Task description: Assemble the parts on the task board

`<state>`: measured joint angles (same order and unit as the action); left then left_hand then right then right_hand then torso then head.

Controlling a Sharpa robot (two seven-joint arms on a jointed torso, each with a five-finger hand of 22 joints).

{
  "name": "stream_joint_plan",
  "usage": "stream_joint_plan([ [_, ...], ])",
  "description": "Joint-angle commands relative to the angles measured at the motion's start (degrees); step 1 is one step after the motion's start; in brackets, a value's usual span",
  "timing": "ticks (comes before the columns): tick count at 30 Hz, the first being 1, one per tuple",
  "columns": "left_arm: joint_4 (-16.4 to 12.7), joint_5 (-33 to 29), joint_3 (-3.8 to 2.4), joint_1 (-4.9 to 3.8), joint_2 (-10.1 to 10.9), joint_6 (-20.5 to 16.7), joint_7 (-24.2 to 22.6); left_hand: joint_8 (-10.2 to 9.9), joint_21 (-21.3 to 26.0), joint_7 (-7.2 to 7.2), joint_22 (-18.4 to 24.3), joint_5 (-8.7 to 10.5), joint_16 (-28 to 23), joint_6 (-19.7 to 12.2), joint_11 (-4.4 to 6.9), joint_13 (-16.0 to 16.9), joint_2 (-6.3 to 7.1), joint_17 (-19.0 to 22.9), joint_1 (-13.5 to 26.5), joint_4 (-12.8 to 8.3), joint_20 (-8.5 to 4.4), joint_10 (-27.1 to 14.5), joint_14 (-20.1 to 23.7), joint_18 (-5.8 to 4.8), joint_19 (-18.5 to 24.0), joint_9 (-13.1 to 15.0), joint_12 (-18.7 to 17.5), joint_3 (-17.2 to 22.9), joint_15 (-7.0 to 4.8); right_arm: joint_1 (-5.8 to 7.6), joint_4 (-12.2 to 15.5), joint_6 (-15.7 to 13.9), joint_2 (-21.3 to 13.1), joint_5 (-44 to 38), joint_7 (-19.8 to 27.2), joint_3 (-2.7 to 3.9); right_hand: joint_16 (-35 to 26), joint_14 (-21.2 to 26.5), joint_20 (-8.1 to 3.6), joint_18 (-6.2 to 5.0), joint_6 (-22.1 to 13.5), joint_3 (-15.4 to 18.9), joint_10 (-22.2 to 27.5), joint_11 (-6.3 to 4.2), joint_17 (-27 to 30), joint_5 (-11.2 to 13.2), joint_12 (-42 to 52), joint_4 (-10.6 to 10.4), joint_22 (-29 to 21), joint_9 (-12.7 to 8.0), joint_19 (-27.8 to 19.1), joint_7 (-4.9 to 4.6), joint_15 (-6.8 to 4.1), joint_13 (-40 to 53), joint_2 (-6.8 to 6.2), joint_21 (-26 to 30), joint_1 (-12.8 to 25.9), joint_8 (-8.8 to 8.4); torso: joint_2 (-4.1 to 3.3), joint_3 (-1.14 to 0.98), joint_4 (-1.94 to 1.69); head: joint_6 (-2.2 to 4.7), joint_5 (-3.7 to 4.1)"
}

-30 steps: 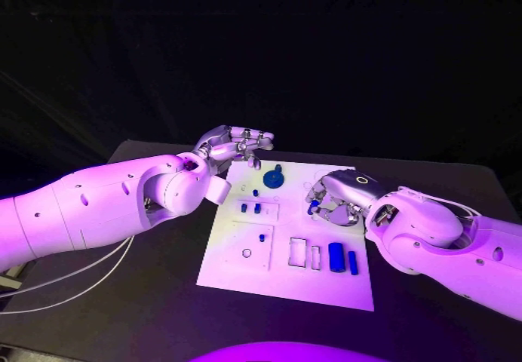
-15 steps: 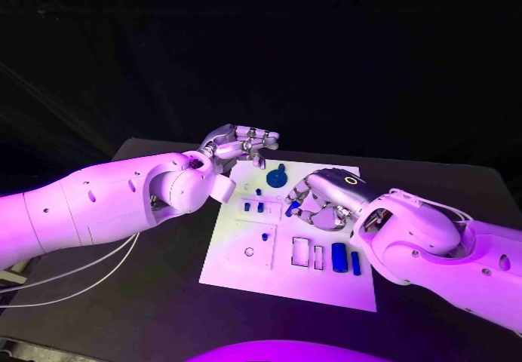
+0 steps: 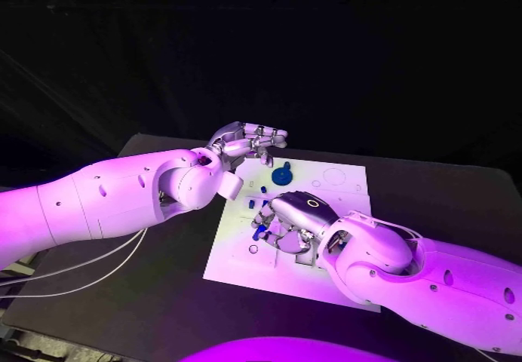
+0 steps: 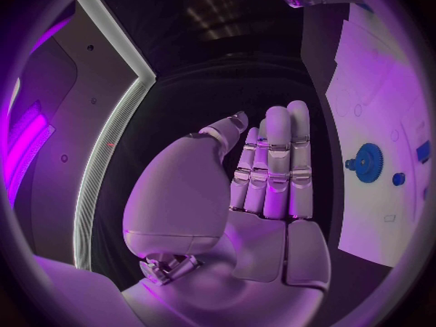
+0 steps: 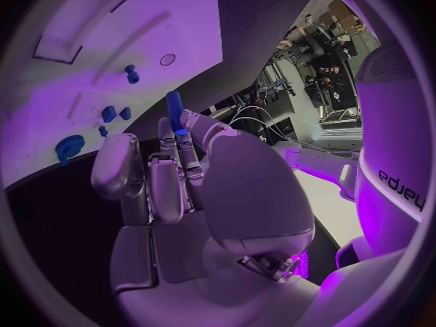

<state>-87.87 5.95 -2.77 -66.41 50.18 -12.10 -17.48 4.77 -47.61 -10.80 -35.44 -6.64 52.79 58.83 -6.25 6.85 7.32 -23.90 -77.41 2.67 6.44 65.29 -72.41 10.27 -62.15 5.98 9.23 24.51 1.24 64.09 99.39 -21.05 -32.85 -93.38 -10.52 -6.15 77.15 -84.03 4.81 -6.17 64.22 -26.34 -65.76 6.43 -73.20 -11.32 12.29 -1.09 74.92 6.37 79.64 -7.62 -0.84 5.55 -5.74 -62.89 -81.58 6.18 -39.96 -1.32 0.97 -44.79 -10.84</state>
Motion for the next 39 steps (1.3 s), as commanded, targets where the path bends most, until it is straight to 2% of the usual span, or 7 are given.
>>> stream_joint_plan([
  [1, -0.1, 0.1, -0.02, -0.07, -0.2, 0.9, -0.3, -0.2, 0.4, 0.14, 0.1, 0.10, -0.2, -0.4, -0.02, -0.1, -0.48, 0.1, 0.1, 0.1, 0.08, -0.6, 0.3, 0.31, -0.3, -0.1, 0.3, -0.4, 0.16, -0.66, -1.1, 0.6, 0.8, -0.5, 1.3, -0.11, 0.3, -2.7, 0.04, 1.00, 0.3, 0.0, -3.0, -2.75, 0.0, -0.3, -0.1, 0.2, 1.9, 0.1, 0.2, -0.33, -0.14, 0.0, 0.17, -0.1, -0.6, 0.06, -0.07, -0.05, 0.11, -0.26, -0.53],
  [5, -0.1, 0.1, -0.02, -0.08, -0.2, 0.9, -0.2, -0.2, 0.4, 0.14, 0.1, 0.10, -0.2, -0.4, -0.02, -0.1, -0.48, 0.1, 0.1, 0.1, 0.08, -0.6, 0.3, 0.31, -0.3, -0.1, 0.3, -0.4, 0.16, -1.64, -2.6, 1.2, 2.1, -1.1, 1.2, -0.31, 0.3, -2.7, 0.04, 0.99, 0.3, 0.0, -3.0, -2.73, -0.1, -0.4, -0.1, 0.3, 1.9, 0.1, 0.2, -0.35, -0.14, 0.1, 0.20, -0.1, -0.6, 0.06, -0.02, -0.06, 0.15, -0.35, -0.81],
  [9, -0.2, 0.1, -0.02, -0.08, -0.2, 0.9, -0.2, -0.2, 0.4, 0.14, 0.1, 0.10, -0.2, -0.4, -0.02, -0.1, -0.48, 0.1, 0.1, 0.1, 0.08, -0.6, 0.3, 0.31, -0.3, -0.1, 0.3, -0.4, 0.16, -2.10, -3.4, 2.1, 2.6, -1.3, 0.9, -0.41, 0.3, -2.7, 0.04, 0.97, 0.3, 0.0, -3.0, -2.72, 0.0, -0.4, -0.1, 0.3, 1.8, 0.1, 0.1, -0.36, -0.13, 0.1, 0.21, 0.0, -0.6, 0.06, -0.06, -0.08, 0.03, -0.59, -0.85],
  [17, -0.2, 0.1, -0.02, -0.08, -0.2, 0.9, -0.1, -0.2, 0.4, 0.14, 0.1, 0.10, -0.2, -0.4, -0.02, -0.1, -0.48, 0.1, 0.1, 0.1, 0.08, -0.6, 0.3, 0.31, -0.3, -0.1, 0.3, -0.4, 0.16, -2.42, -4.7, 3.2, 3.4, -1.5, 0.5, -0.53, 0.2, -2.7, 0.04, 0.98, 0.3, 0.0, -3.0, -2.70, 0.0, -0.5, -0.2, 0.3, 1.8, 0.1, 0.2, -0.38, -0.12, 0.1, 0.20, 0.0, -0.6, 0.05, -0.03, -0.09, 0.20, -0.84, -1.13],
  [21, -0.2, 0.1, -0.02, -0.09, -0.2, 0.9, -0.1, -0.2, 0.4, 0.14, 0.1, 0.10, -0.2, -0.4, -0.02, -0.1, -0.48, 0.1, 0.1, 0.1, 0.08, -0.6, 0.3, 0.31, -0.3, -0.1, 0.3, -0.4, 0.16, -2.56, -5.2, 3.4, 3.7, -1.5, 0.3, -0.58, 0.2, -2.7, 0.05, 0.98, 0.3, 0.0, -3.0, -2.68, 0.0, -0.5, -0.2, 0.2, 1.9, 0.1, 0.1, -0.41, -0.10, 0.1, 0.20, 0.0, -0.5, 0.04, 0.01, -0.08, 0.09, -0.92, -1.17],
  [39, -0.2, 0.1, -0.02, -0.09, -0.3, 1.0, -0.1, -0.2, 0.4, 0.14, 0.1, 0.10, -0.2, -0.4, -0.02, -0.1, -0.48, 0.1, 0.1, 0.1, 0.08, -0.6, 0.3, 0.31, -0.3, -0.1, 0.3, -0.4, 0.16, -3.33, -7.0, 4.5, 5.0, -2.1, -0.1, -0.78, 0.2, -2.7, 0.06, 0.98, 0.3, 0.0, -3.0, -2.68, 0.0, -0.6, -0.2, 0.2, 1.9, 0.1, 0.1, -0.41, -0.09, 0.1, 0.24, 0.0, -0.5, 0.04, 0.00, -0.05, 0.10, -1.17, -1.46],
])
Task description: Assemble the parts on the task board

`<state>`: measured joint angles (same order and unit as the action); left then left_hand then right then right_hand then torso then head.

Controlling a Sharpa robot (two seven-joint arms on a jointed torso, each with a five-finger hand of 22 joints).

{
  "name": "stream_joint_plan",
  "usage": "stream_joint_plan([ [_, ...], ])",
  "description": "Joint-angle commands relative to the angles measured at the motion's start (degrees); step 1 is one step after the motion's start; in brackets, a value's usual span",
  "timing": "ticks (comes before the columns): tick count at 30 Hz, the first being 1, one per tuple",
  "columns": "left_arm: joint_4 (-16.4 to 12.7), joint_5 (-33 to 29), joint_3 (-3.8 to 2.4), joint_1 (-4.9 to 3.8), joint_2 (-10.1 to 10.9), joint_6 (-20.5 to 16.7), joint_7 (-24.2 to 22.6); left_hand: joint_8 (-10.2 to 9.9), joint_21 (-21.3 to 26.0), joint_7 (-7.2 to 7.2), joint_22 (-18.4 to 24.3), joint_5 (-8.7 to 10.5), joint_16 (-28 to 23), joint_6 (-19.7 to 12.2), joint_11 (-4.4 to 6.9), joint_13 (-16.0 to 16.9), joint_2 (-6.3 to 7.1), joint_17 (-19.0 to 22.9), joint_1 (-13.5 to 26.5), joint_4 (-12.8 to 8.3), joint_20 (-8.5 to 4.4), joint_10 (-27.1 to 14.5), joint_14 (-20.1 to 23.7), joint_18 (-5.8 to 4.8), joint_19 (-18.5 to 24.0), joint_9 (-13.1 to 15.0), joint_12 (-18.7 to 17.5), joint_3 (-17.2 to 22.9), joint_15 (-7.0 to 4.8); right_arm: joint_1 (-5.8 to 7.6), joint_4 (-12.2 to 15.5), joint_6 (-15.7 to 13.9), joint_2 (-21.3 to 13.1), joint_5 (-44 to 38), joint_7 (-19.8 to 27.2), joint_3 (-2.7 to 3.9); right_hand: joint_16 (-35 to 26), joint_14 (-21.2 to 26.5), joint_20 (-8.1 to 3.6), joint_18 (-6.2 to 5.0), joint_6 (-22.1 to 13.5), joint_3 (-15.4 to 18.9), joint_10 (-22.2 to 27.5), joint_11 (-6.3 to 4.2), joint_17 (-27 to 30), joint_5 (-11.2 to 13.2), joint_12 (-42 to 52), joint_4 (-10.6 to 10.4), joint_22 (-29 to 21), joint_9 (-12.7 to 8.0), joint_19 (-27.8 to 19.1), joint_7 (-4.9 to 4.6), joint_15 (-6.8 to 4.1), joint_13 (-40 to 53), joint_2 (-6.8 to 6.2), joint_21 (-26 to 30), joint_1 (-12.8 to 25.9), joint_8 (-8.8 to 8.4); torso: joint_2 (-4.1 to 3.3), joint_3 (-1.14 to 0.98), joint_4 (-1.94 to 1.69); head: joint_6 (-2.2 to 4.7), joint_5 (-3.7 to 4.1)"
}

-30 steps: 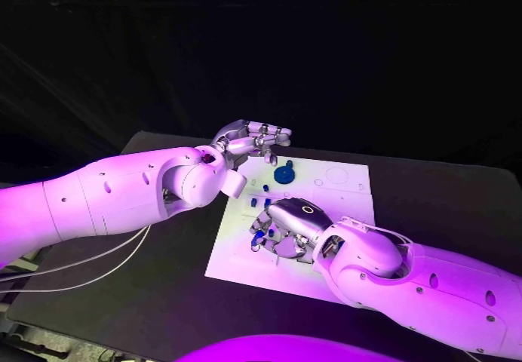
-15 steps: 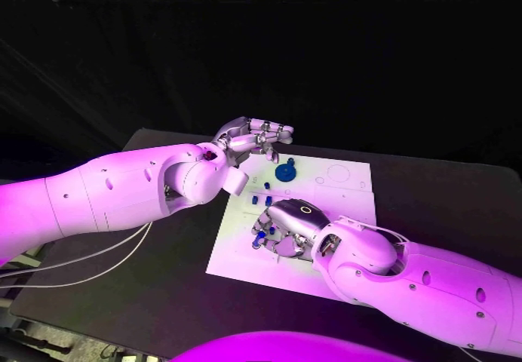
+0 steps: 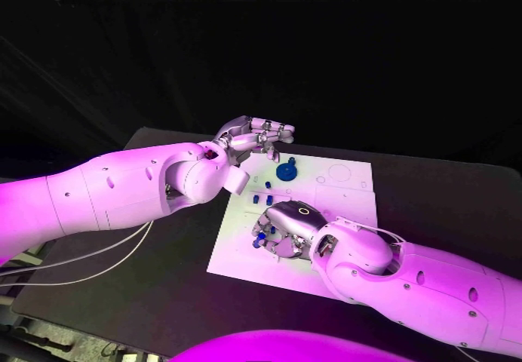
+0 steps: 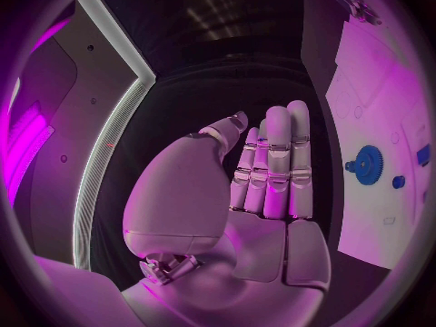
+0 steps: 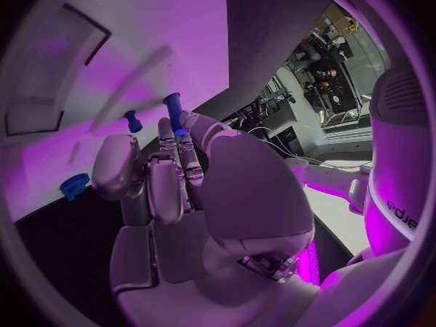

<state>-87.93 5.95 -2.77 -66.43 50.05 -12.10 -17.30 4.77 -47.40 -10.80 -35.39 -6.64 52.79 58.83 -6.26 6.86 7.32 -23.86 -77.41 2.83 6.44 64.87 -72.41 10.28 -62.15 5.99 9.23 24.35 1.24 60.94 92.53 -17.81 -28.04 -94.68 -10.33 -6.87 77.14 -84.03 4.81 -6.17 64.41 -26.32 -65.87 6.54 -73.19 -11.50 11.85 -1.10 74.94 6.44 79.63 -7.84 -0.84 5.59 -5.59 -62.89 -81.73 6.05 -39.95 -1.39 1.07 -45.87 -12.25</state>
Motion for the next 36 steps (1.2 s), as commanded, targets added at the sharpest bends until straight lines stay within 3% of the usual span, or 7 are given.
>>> stream_joint_plan([
  [1, -0.1, 0.1, -0.03, -0.07, -0.1, 1.0, -0.3, -0.2, 0.2, 0.13, 0.1, 0.10, -0.2, -0.4, -0.02, -0.1, -0.48, 0.1, 0.1, 0.0, 0.08, -0.2, 0.3, 0.31, -0.3, -0.1, 0.3, -0.2, 0.15, -0.20, -0.2, 1.3, 0.3, -0.8, -0.3, -0.08, 0.2, -2.7, 0.06, 0.98, 0.1, 0.0, -2.9, -2.78, 0.0, -0.4, 0.2, 0.3, 1.9, 0.0, 0.1, -0.19, -0.09, 0.1, 0.10, 0.0, -0.3, 0.17, -0.01, 0.02, 0.00, -0.08, -0.05],
  [10, -0.1, 0.1, -0.03, -0.07, -0.1, 1.0, -0.2, -0.2, 0.2, 0.13, 0.1, 0.10, -0.2, -0.4, -0.02, -0.1, -0.48, 0.1, 0.1, 0.0, 0.08, -0.2, 0.3, 0.31, -0.3, -0.1, 0.3, -0.2, 0.15, -0.43, -0.8, 2.5, 0.9, -1.3, -0.6, -0.26, 0.1, -2.7, 0.18, 0.88, -0.5, 0.4, -2.3, -2.55, 0.2, -0.4, -0.5, 0.1, 1.6, -0.1, -0.2, -0.43, 0.13, 0.0, -0.33, 0.7, 0.5, -0.25, -0.01, 0.02, -0.01, -0.09, -0.07],
  [16, -0.1, 0.1, -0.03, -0.07, -0.1, 1.0, -0.2, -0.2, 0.2, 0.13, 0.1, 0.10, -0.2, -0.4, -0.02, -0.1, -0.48, 0.1, 0.1, 0.0, 0.08, -0.2, 0.3, 0.31, -0.3, -0.1, 0.3, -0.2, 0.15, -0.52, -0.4, 0.9, 0.8, -0.9, 0.1, -0.36, 0.4, -2.7, 1.44, 0.47, -4.2, 3.4, 5.7, -0.56, 0.0, -0.2, -4.9, -2.1, 0.2, -0.9, -1.5, -1.42, 1.82, -1.7, -3.39, 4.0, 4.9, -2.27, 0.03, 0.04, 0.01, 0.02, -0.07],
  [21, 0.0, 0.1, -0.03, -0.07, -0.2, 1.0, -0.1, -0.2, 0.2, 0.13, 0.1, 0.10, -0.2, -0.4, -0.02, -0.1, -0.48, 0.1, 0.1, 0.0, 0.08, -0.2, 0.3, 0.31, -0.3, -0.1, 0.3, -0.2, 0.15, -0.62, 0.4, -1.3, 0.1, -1.3, -0.3, -0.38, -0.8, -2.1, 2.13, -0.40, -6.4, 6.6, 10.1, -0.07, 1.6, 0.4, -5.2, -2.3, -1.9, -1.4, -3.1, -1.60, 2.23, -1.7, -3.52, 8.6, 4.9, -2.30, 0.08, 0.01, 0.01, 0.22, 0.02],
  [27, 0.0, 0.1, -0.03, -0.06, 0.0, 1.0, -0.2, -0.2, 0.3, 0.12, 0.1, 0.11, -0.2, -0.5, -0.03, -0.1, -0.57, 0.1, 0.0, 0.0, 0.10, -0.3, 0.3, 0.30, -0.3, -0.1, 0.3, -0.3, 0.18, -0.67, 4.1, -4.5, -2.9, -2.0, -0.7, -0.28, -3.0, -1.3, 2.33, -1.03, -7.3, 9.0, 12.1, 0.16, 4.3, -0.4, -4.2, -2.6, -3.8, -1.6, -4.3, -1.64, 2.32, -1.7, -3.24, 12.5, 4.4, -2.27, 0.02, -0.04, 0.07, 0.37, -0.03],
  [31, 0.0, 0.1, -0.02, -0.06, 0.1, 1.0, -0.2, -0.2, 0.3, 0.12, 0.1, 0.11, -0.2, -0.5, -0.03, -0.1, -0.57, 0.1, 0.0, 0.0, 0.10, -0.3, 0.3, 0.30, -0.3, -0.1, 0.3, -0.3, 0.18, -0.32, 7.6, -7.4, -6.2, -2.3, -0.7, 0.19, -4.1, -1.0, 2.37, -1.32, -8.4, 10.3, 13.0, 0.19, 5.7, -0.7, -3.5, -3.0, -4.8, -1.8, -4.8, -1.59, 2.35, -1.7, -3.15, 14.5, 4.1, -2.41, 0.14, 0.06, 0.14, 0.46, 0.21],
  [36, 0.1, 0.1, 0.00, -0.06, 0.3, 1.0, -0.1, -0.2, 0.3, 0.12, 0.1, 0.11, -0.2, -0.5, -0.03, -0.1, -0.57, 0.1, 0.0, 0.0, 0.10, -0.3, 0.3, 0.30, -0.3, -0.1, 0.3, -0.3, 0.18, 1.15, 11.9, -10.5, -11.4, 0.1, -0.2, 0.79, -5.4, -0.7, 2.36, -1.62, -9.0, 11.9, 13.2, 0.08, 7.1, -1.0, -2.0, -3.7, -6.0, -1.9, -5.2, -1.41, 2.28, -1.5, -2.68, 16.8, 3.3, -2.17, 0.14, 0.03, 0.21, 1.25, 1.35],
])
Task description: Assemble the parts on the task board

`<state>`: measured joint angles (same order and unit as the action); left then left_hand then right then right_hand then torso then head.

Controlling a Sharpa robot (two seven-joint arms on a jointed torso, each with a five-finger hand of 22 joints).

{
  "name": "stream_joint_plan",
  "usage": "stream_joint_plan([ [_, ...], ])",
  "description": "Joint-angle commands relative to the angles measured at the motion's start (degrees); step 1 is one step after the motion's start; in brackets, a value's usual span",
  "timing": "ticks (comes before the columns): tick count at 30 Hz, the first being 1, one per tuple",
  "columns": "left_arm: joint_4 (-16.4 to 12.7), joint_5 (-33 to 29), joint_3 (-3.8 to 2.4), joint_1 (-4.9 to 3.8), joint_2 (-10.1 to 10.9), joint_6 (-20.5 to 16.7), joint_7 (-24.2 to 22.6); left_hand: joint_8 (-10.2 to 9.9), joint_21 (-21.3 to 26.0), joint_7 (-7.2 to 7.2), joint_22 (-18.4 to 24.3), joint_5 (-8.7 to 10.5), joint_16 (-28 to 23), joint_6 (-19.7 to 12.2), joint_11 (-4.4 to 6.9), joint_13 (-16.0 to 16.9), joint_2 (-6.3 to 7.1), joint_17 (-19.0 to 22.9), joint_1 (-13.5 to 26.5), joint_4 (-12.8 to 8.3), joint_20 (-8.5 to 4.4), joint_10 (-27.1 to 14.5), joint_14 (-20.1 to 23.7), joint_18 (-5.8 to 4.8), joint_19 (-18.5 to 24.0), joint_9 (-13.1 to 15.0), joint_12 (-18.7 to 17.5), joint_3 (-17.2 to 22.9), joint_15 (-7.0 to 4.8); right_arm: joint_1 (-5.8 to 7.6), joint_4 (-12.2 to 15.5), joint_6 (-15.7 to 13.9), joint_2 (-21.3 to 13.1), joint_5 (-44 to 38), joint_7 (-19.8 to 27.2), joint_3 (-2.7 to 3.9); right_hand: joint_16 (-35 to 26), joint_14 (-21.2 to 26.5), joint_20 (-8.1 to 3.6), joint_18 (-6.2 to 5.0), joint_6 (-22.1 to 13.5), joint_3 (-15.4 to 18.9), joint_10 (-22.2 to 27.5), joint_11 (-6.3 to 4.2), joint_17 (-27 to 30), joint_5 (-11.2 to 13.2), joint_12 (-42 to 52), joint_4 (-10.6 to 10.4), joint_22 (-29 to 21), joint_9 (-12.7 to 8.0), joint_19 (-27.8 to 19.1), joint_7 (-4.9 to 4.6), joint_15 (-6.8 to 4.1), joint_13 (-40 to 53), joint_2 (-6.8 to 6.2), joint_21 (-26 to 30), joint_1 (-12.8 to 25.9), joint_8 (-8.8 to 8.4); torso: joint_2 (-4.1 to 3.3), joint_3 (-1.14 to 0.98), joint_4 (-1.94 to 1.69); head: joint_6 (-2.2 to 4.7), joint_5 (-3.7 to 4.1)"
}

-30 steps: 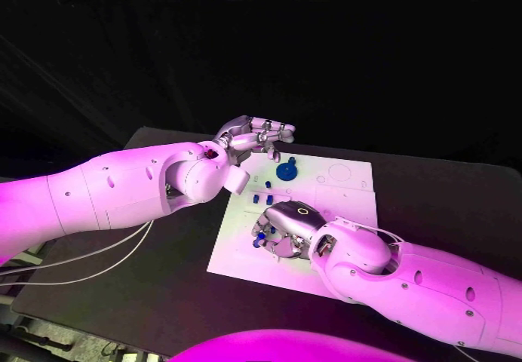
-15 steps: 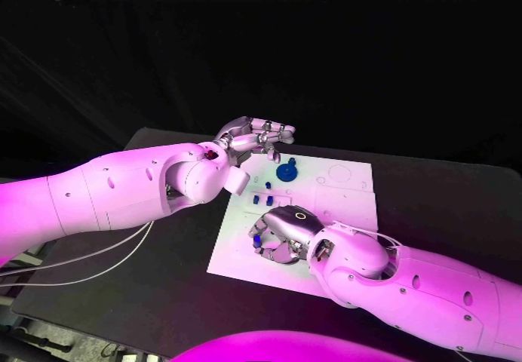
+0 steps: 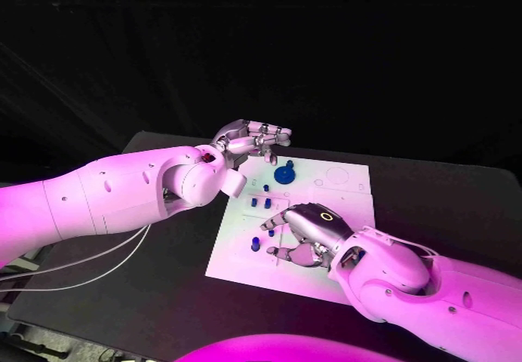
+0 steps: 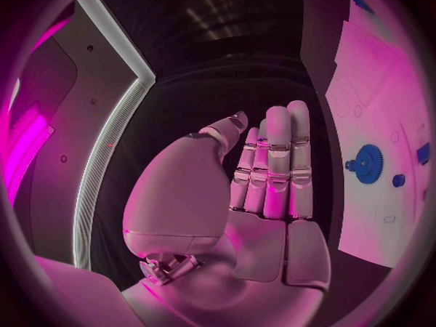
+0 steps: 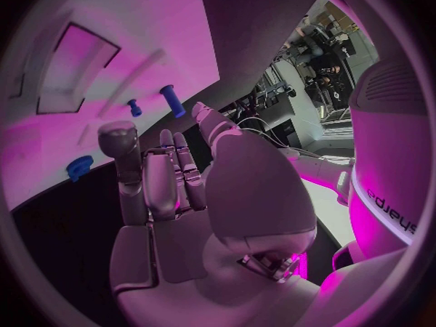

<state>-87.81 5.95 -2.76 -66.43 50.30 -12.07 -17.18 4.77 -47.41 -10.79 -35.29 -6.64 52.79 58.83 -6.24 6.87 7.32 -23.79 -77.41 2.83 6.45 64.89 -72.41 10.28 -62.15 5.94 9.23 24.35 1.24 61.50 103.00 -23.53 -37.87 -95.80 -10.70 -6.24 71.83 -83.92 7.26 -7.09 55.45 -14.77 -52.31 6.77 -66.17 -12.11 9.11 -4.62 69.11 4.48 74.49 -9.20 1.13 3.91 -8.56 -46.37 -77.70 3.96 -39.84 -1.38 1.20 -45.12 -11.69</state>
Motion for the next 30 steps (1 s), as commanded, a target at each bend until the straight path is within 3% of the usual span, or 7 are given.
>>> stream_joint_plan([
  [1, 0.0, 0.1, 0.01, -0.06, 0.1, 1.0, -0.2, -0.2, 0.3, 0.12, 0.0, 0.11, -0.2, -0.5, -0.05, -0.1, -0.57, 0.0, 0.0, 0.0, 0.10, -0.3, 0.3, 0.30, -0.3, -0.1, 0.3, -0.4, 0.18, 1.00, 2.2, -5.0, -2.8, 2.2, 0.2, 0.25, -0.1, -0.8, -0.16, -0.71, 0.2, 0.4, -0.8, -0.26, 0.0, -0.4, 1.2, -0.3, -0.2, 0.1, 0.0, -0.15, 0.23, 0.3, 0.52, 0.4, -0.9, 0.05, 0.05, 0.03, 0.12, 0.56, 0.93],
  [5, 0.0, 0.1, 0.11, -0.06, 0.2, 1.0, -0.2, -0.2, 0.3, 0.12, 0.0, 0.11, -0.2, -0.5, -0.05, -0.1, -0.57, 0.0, 0.0, 0.0, 0.10, -0.3, 0.3, 0.30, -0.3, -0.1, 0.3, -0.4, 0.18, 2.67, 4.7, -4.2, -8.0, 9.1, -0.2, 0.41, 0.5, -1.3, -0.52, -0.24, 1.6, 0.4, -5.5, -0.96, -0.8, -0.4, 4.4, -1.0, 1.1, 0.3, 1.5, -0.03, -0.27, 1.1, 1.38, -2.4, -0.8, 0.55, 0.26, 0.14, 0.41, 0.97, 1.98],
  [9, -0.1, 0.1, 0.38, -0.06, 0.4, 1.0, -0.1, -0.2, 0.4, 0.11, 0.1, 0.11, -0.3, -0.5, -0.05, -0.1, -0.59, 0.1, 0.0, 0.0, 0.10, -0.3, 0.3, 0.30, -0.3, -0.1, 0.3, -0.4, 0.18, 4.06, 6.2, -1.3, -14.4, 17.1, -2.2, 0.46, 5.7, -3.2, -1.94, 1.49, 4.2, 1.3, -19.1, -3.55, -7.1, -0.1, 12.2, -3.1, 6.2, 0.9, 5.7, 1.08, -2.14, 5.1, 1.85, -12.8, 1.5, 1.85, 0.52, 0.25, 0.59, 1.53, 3.71],
  [12, -0.2, 0.1, 0.53, -0.06, 0.6, 1.0, -0.1, -0.2, 0.4, 0.11, 0.1, 0.11, -0.3, -0.5, -0.05, -0.1, -0.59, 0.1, 0.0, 0.0, 0.10, -0.3, 0.3, 0.30, -0.3, -0.1, 0.3, -0.4, 0.18, 4.40, 7.0, 0.2, -18.0, 19.6, -4.0, 0.42, 8.5, -4.0, -3.05, 2.44, 5.0, 3.4, -23.5, -4.76, -10.3, -0.2, 18.2, -5.0, 8.9, 1.3, 7.8, 2.22, -3.20, 9.8, 1.36, -18.2, 4.2, 2.76, 0.57, 0.26, 0.68, 1.79, 4.92],
  [15, -0.3, 0.1, 0.68, -0.06, 0.7, 1.0, -0.1, -0.2, 0.4, 0.11, 0.1, 0.11, -0.3, -0.5, -0.05, -0.1, -0.59, 0.1, 0.0, 0.0, 0.10, -0.3, 0.3, 0.30, -0.3, -0.1, 0.3, -0.4, 0.18, 4.54, 7.9, 1.1, -21.5, 20.4, -6.6, 0.22, 11.3, -4.5, -3.88, 3.16, 6.0, 6.8, -28.1, -5.69, -13.6, -0.6, 44.9, -7.4, 11.2, 2.4, 9.1, 3.26, -3.92, 40.1, 1.59, -22.2, 6.9, 4.49, 0.59, 0.23, 0.67, 1.93, 6.35],
  [21, -0.4, 0.1, 0.90, -0.05, 0.9, 1.0, -0.1, -0.2, 0.4, 0.11, 0.1, 0.11, -0.3, -0.5, -0.05, -0.1, -0.59, 0.1, 0.0, 0.0, 0.10, -0.3, 0.3, 0.30, -0.3, -0.1, 0.3, -0.4, 0.18, 4.12, 9.0, 1.5, -25.3, 17.7, -12.3, -0.32, 13.7, -4.8, -4.00, 3.53, 4.9, 13.2, -27.8, -5.53, -16.8, -4.8, 64.8, -10.9, 12.9, 5.4, 9.7, 3.40, -3.88, 64.3, 2.53, -24.5, 7.9, 7.43, 0.63, 0.28, 0.98, 2.01, 7.85],
  [30, -0.5, 0.1, 1.05, -0.05, 0.9, 1.1, -0.1, -0.2, 0.4, 0.11, 0.1, 0.11, -0.3, -0.5, -0.05, -0.1, -0.59, 0.1, 0.0, 0.0, 0.10, -0.3, 0.3, 0.30, -0.3, -0.1, 0.3, -0.4, 0.18, 1.56, 9.1, 1.9, -24.4, 12.6, -18.6, -0.75, 15.0, -5.1, -4.20, 3.82, 4.9, 17.3, -29.4, -5.92, -18.6, -6.4, 69.4, -11.8, 14.0, 8.1, 10.2, 3.87, -4.20, 71.0, 4.26, -26.2, 8.3, 9.69, 0.59, 0.29, 0.93, 1.68, 8.49],
])
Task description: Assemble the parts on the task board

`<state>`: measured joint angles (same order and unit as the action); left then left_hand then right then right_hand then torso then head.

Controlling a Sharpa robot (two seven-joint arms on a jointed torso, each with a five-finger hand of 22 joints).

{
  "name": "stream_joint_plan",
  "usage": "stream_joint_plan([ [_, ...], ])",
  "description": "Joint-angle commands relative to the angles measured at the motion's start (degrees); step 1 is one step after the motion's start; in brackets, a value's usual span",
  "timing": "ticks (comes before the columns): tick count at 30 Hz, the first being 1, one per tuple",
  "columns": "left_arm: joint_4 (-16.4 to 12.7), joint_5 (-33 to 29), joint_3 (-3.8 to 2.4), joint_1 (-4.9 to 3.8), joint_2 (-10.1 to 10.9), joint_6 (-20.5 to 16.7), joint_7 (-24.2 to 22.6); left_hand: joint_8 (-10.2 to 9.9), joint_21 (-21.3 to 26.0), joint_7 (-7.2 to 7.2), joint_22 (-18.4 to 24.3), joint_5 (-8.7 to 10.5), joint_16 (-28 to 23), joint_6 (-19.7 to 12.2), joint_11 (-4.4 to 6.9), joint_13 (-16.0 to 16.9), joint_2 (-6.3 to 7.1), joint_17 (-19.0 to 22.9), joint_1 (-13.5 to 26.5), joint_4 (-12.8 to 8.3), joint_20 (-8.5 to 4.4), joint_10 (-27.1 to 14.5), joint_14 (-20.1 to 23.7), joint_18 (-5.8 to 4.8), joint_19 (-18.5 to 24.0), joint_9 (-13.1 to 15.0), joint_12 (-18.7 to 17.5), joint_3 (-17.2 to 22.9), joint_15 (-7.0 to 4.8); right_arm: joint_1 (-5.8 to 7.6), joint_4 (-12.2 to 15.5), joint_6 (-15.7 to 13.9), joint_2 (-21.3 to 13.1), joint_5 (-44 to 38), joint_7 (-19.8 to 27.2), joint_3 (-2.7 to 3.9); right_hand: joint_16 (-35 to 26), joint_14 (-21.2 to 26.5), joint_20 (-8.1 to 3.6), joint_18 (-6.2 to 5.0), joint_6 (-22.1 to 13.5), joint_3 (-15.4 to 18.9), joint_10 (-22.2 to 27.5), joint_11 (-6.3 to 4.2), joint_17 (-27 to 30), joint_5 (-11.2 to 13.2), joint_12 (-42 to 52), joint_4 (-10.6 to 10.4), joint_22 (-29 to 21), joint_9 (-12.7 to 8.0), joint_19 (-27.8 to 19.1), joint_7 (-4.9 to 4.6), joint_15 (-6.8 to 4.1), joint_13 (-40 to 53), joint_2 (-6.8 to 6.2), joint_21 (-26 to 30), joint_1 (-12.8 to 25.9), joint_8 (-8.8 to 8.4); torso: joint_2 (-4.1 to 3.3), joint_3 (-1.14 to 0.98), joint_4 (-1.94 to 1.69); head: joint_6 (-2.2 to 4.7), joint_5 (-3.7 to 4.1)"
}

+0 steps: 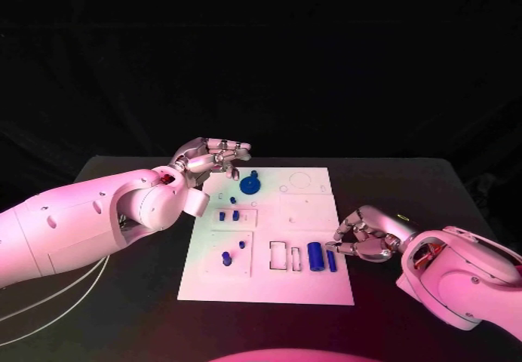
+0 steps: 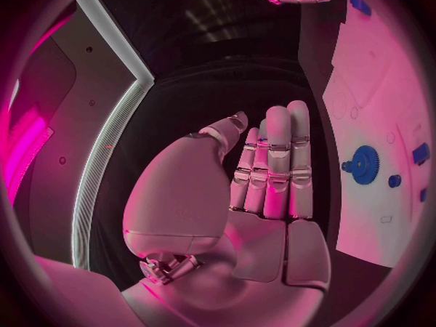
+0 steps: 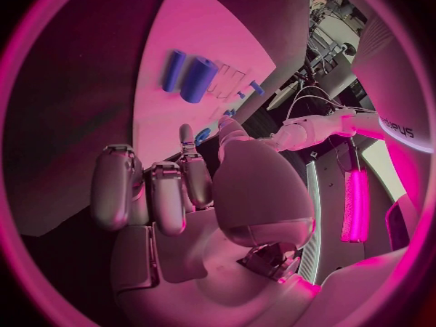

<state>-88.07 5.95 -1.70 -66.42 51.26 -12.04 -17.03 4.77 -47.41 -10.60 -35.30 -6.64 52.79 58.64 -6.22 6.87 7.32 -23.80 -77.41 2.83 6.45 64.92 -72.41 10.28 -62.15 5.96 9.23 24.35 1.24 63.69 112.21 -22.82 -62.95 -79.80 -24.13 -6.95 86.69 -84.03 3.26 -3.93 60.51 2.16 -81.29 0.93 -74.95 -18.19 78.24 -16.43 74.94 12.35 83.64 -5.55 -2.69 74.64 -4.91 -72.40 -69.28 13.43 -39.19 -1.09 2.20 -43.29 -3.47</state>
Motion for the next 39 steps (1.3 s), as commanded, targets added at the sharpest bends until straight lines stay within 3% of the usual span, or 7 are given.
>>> stream_joint_plan([
  [1, -0.2, 0.1, 0.00, -0.06, -0.1, 1.1, -0.3, -0.2, 0.4, -0.08, 0.1, 0.11, -0.3, -0.3, -0.08, -0.1, -0.59, 0.1, 0.0, 0.0, 0.10, -0.3, 0.3, 0.30, -0.3, -0.1, 0.3, -0.4, 0.18, -1.00, -0.3, 1.0, 1.1, -3.8, -5.7, -0.07, 0.2, -5.0, -0.20, 0.67, -0.3, 0.6, -0.5, -0.07, -10.0, -0.5, 0.4, 0.0, 8.2, 0.4, 1.1, 0.20, -0.37, 0.5, 0.63, -0.3, -0.1, 0.28, -0.05, -0.01, -0.09, -0.18, 0.28],
  [4, -0.2, 0.1, 0.01, -0.05, 0.0, 1.2, -0.3, -0.2, 0.4, -0.08, 0.1, 0.11, -0.3, -0.3, -0.08, -0.1, -0.59, 0.1, 0.0, 0.0, 0.10, -0.3, 0.3, 0.30, -0.3, -0.1, 0.3, -0.4, 0.18, -1.97, -1.1, 0.6, 2.8, -4.8, -6.8, -0.10, 0.3, -5.0, -0.19, 0.68, -0.5, 1.2, -0.5, -0.05, -10.0, -0.6, 0.5, 0.1, 8.3, 0.7, 1.1, 0.18, -0.35, 0.7, 0.49, -0.3, -0.4, 0.41, 0.00, -0.02, -0.02, -0.50, 0.01],
  [8, -0.3, 0.1, 0.02, -0.05, 0.1, 1.2, -0.3, -0.2, 0.4, -0.08, 0.1, 0.11, -0.3, -0.3, -0.08, -0.1, -0.59, 0.1, 0.0, 0.0, 0.10, -0.3, 0.3, 0.30, -0.3, -0.1, 0.3, -0.4, 0.18, -2.79, -1.9, 0.2, 4.3, -5.6, -7.6, -0.12, 0.4, -5.0, -0.18, 0.70, -0.7, 1.5, -0.5, -0.03, -10.2, -0.7, 0.6, 0.1, 8.3, 0.8, 1.2, 0.16, -0.33, 0.9, 0.42, -0.4, -0.5, 0.48, -0.07, 0.08, -0.19, -0.83, 0.04],
  [17, -0.3, 0.1, 0.02, -0.04, 0.2, 1.4, -0.2, -0.2, 0.4, -0.10, 0.1, 0.11, -0.3, -0.3, -0.09, -0.1, -0.62, 0.1, 0.0, 0.0, 0.11, -0.4, 0.4, 0.30, -0.3, -0.1, 0.4, -0.5, 0.20, -3.36, -3.2, 0.3, 6.4, -6.4, -8.2, -0.12, 0.5, -5.1, -0.16, 0.75, -0.9, 2.0, -0.6, -0.01, -10.4, -0.9, 0.7, 0.3, 8.5, 1.2, 1.2, 0.15, -0.31, 1.3, 0.46, -0.6, -1.0, 0.71, -0.01, 0.06, -0.05, -1.05, 0.01],
  [39, -0.5, 0.1, 0.02, -0.05, 0.4, 1.7, 0.2, -0.2, 0.5, -0.12, 0.2, 0.13, -0.3, -0.4, -0.12, -0.1, -0.63, 0.1, 0.1, 0.1, 0.12, -0.4, 0.4, 0.30, -0.4, -0.1, 0.4, -0.6, 0.22, -5.23, -6.4, 4.2, 9.9, -7.9, -8.9, -0.13, 0.7, -5.1, -0.12, 0.82, -0.9, 2.6, -0.8, -0.02, -10.7, -0.9, 1.2, 0.3, 8.7, 1.8, 1.3, 0.19, -0.29, 2.1, 0.72, -1.0, -1.7, 1.15, -0.06, 0.03, -0.04, -1.34, -0.24],
])
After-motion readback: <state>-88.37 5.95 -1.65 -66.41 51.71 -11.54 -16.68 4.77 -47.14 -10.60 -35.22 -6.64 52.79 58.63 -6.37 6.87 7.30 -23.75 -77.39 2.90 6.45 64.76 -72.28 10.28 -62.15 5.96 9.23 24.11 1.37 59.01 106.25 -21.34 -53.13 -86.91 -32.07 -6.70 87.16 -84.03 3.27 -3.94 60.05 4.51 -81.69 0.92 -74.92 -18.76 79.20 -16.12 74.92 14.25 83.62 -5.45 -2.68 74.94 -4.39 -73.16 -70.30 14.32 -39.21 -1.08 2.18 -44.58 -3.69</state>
